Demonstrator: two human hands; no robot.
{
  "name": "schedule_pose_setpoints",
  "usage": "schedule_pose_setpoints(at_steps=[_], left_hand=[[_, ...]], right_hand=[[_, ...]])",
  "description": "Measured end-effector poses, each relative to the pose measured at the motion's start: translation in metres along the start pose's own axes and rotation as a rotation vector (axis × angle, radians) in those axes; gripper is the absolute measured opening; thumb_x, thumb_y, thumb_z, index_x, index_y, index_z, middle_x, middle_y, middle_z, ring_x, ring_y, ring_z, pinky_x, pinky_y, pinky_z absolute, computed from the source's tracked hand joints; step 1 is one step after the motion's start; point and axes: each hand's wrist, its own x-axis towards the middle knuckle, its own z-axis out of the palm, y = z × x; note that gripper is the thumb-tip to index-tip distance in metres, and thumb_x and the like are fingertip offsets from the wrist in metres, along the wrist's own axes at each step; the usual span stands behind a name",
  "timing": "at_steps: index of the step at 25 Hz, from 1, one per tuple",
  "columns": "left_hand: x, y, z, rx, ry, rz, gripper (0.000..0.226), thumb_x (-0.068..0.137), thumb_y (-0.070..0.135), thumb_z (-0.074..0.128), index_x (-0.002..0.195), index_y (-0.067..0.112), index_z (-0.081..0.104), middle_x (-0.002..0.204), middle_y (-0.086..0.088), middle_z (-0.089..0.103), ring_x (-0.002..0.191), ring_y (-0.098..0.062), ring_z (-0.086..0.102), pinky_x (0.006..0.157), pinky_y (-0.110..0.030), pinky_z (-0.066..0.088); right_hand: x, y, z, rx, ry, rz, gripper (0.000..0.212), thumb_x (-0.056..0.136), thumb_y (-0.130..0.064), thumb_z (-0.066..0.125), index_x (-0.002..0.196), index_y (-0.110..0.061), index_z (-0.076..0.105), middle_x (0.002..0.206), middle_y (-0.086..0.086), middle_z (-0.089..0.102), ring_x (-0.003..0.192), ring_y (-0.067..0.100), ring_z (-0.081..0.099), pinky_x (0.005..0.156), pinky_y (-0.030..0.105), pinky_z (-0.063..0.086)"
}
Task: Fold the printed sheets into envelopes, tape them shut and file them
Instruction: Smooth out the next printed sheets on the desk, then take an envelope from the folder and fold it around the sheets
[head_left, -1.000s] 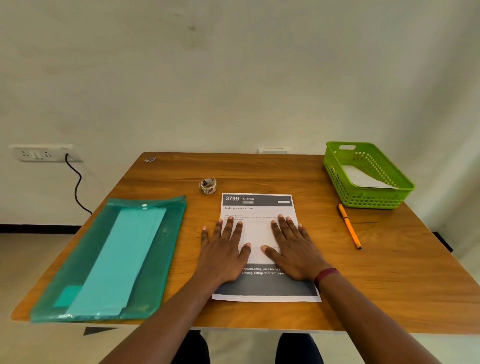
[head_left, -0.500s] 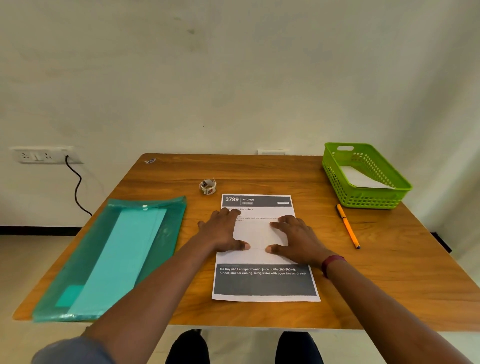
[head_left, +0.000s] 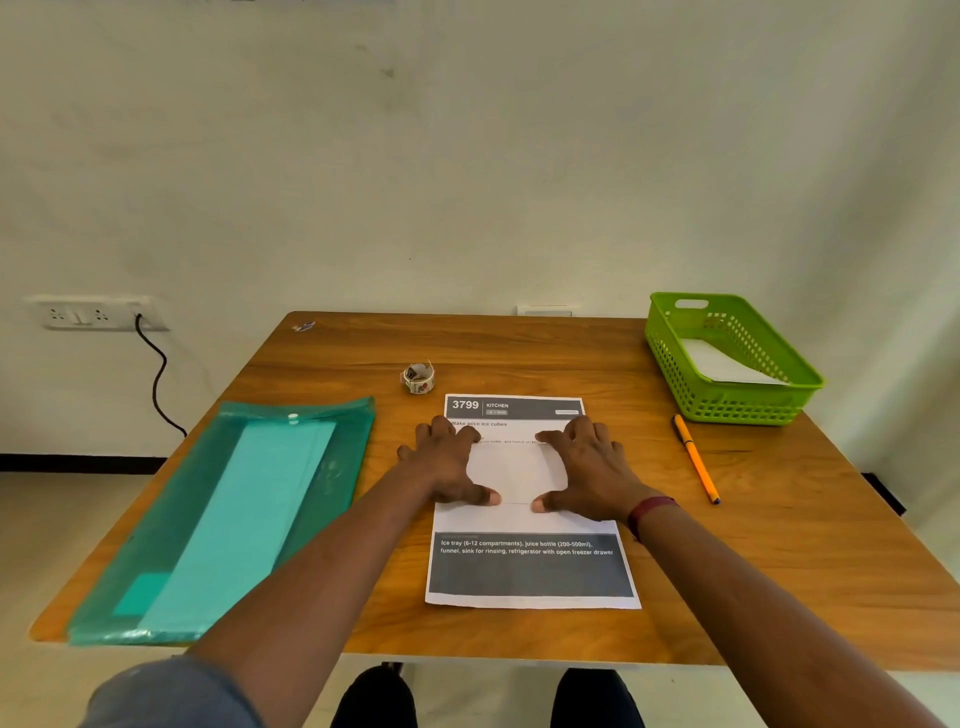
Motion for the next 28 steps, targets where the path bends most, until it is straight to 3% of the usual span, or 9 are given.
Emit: schedule_pose_setpoints(at_steps=[8, 16, 24, 28], left_hand=[[-0.01, -0.006, 0.01, -0.006, 0.21, 0.092, 0.098, 0.063, 0.073, 0.073, 0.141, 0.033, 0.027, 0.146, -0.003, 0.032, 0.133, -0.027, 0.026, 0.102, -0.053, 0.032], [-0.027, -0.017, 0.03, -0.147, 0.372, 0.144, 0.097, 0.073, 0.072, 0.066, 0.15, 0.035, 0.021, 0.151, -0.001, 0.023, 0.138, -0.024, 0.023, 0.109, -0.049, 0.03], [-0.031, -0.029, 0.044, -0.153, 0.493, 0.152, 0.069, 0.09, 0.066, 0.047, 0.148, 0.032, 0.034, 0.148, 0.002, 0.036, 0.134, -0.019, 0.033, 0.106, -0.044, 0.035], [-0.042, -0.058, 0.027, -0.229, 0.631, 0.111, 0.056, 0.091, 0.058, 0.052, 0.138, 0.029, 0.045, 0.138, 0.002, 0.045, 0.126, -0.021, 0.041, 0.097, -0.042, 0.042]], right_hand=[[-0.006, 0.004, 0.006, 0.016, 0.118, -0.002, 0.1, 0.06, -0.075, 0.071, 0.143, -0.031, 0.036, 0.133, 0.007, 0.035, 0.121, 0.025, 0.033, 0.098, 0.041, 0.034], [-0.016, 0.01, 0.016, 0.098, 0.084, 0.046, 0.099, 0.073, -0.078, 0.058, 0.151, -0.029, 0.023, 0.144, 0.004, 0.034, 0.131, 0.024, 0.028, 0.106, 0.042, 0.032], [-0.027, 0.009, 0.02, 0.112, 0.085, 0.023, 0.081, 0.088, -0.072, 0.039, 0.153, -0.027, 0.024, 0.16, 0.006, 0.019, 0.147, 0.026, 0.011, 0.115, 0.047, 0.019], [-0.018, -0.012, 0.01, 0.109, 0.133, -0.057, 0.076, 0.09, -0.069, 0.038, 0.152, -0.028, 0.025, 0.16, 0.005, 0.02, 0.147, 0.026, 0.011, 0.115, 0.048, 0.021]])
